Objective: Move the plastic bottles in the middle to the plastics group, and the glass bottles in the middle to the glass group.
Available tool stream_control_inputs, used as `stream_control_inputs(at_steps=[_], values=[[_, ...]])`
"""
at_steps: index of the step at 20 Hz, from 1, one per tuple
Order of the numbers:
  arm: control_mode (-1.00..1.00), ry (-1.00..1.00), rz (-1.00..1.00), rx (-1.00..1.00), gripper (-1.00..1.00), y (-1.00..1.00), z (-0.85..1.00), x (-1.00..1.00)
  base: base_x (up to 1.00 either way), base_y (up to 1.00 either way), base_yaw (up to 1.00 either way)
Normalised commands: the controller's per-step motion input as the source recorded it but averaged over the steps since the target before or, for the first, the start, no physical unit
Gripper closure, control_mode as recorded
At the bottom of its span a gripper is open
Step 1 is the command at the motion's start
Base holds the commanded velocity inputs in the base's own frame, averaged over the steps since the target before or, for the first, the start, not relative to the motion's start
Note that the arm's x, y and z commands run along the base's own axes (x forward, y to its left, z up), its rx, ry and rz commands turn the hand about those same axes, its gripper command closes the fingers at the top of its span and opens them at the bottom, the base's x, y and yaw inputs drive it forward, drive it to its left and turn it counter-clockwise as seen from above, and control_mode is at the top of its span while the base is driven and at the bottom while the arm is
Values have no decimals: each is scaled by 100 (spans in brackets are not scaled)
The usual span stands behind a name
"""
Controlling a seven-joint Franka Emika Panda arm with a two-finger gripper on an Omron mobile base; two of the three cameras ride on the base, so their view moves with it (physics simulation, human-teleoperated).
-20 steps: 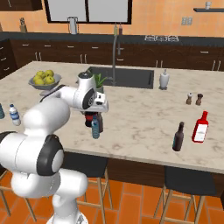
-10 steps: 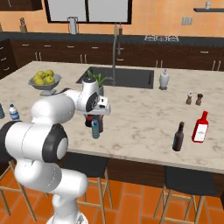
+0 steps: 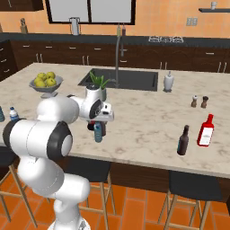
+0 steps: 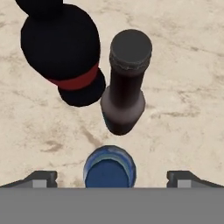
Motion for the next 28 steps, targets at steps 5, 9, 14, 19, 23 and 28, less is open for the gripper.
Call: stream_control_inputs(at_steps=[5,9,14,19,23,28], values=[[-100,0,0,0,-100,0,-9,5,0,0,0],[-100,0,0,0,-100,0,0,0,0,0,0],[-100,0,0,0,100,0,0,0,0,0,0],[-100,0,0,0,100,4,0,-11,0,0,0],[-100,0,3,0,100,41,11,-65,0,0,0],[-100,0,7,0,100,89,19,-39,0,0,0]])
